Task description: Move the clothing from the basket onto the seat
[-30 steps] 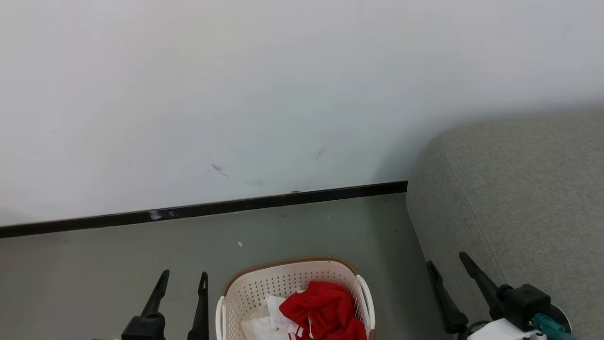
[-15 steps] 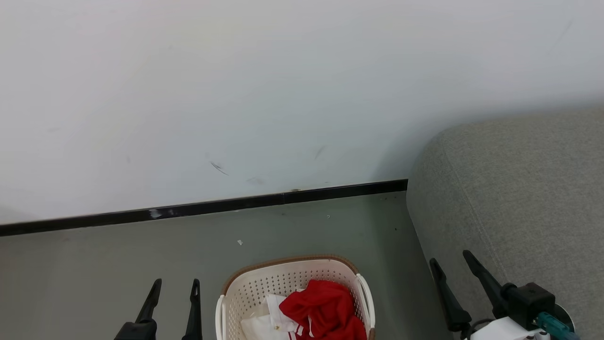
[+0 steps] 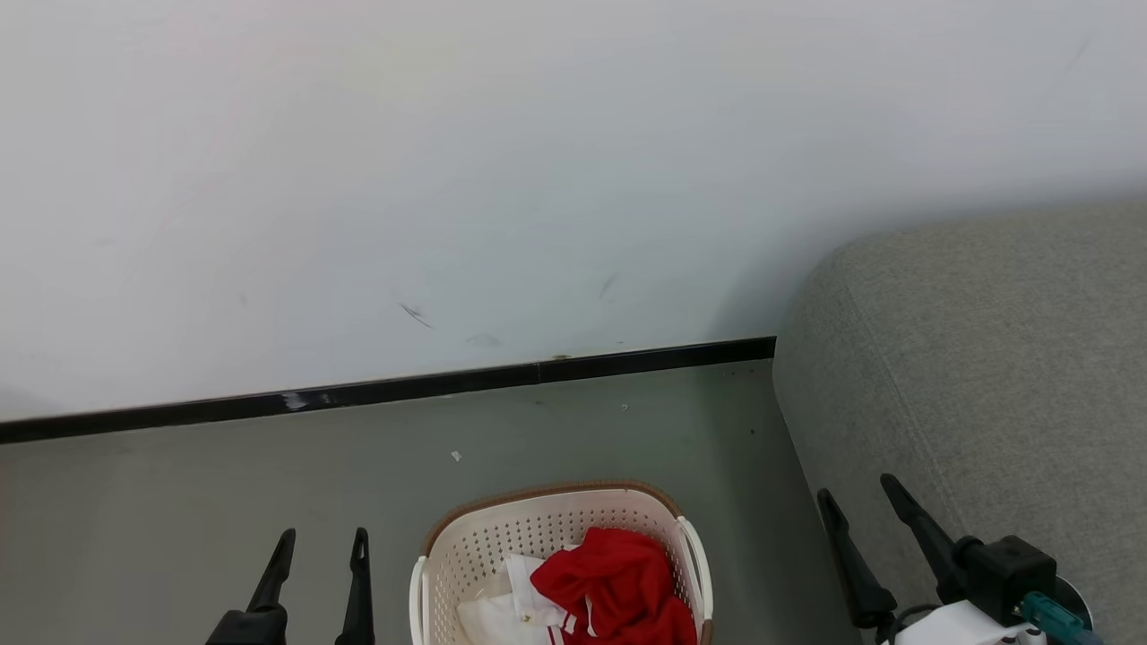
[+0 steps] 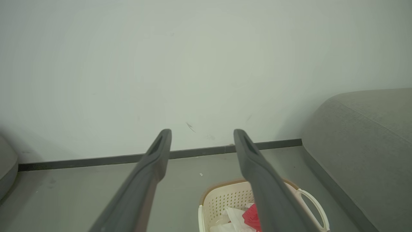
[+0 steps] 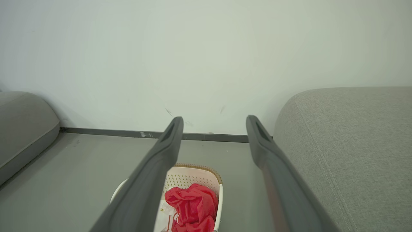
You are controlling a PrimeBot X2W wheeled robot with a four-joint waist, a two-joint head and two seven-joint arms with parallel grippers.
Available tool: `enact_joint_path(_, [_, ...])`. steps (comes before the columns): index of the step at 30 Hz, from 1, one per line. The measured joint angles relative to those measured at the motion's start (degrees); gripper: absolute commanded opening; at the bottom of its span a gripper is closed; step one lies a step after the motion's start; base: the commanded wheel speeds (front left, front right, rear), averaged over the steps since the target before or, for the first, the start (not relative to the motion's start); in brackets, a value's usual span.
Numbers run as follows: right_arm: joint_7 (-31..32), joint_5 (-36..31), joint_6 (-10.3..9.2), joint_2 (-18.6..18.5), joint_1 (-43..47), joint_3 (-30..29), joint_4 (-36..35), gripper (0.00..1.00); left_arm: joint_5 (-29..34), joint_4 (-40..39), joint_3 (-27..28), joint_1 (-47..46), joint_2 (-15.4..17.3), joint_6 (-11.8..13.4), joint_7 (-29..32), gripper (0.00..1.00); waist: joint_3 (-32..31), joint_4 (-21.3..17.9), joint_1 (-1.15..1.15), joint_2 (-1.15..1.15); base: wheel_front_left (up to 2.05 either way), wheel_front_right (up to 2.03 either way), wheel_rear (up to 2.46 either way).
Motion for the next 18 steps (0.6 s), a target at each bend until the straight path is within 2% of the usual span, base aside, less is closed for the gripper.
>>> enact_joint_path(18, [-0.01,0.08,0.0,0.0,0.01,-0.49,-2.79,1.0,0.19,0.11,0.46,0.01,-0.14,-0.08,0.0,1.0,1.54,-0.23,0.0,0.0,0.0,0.0,0.0])
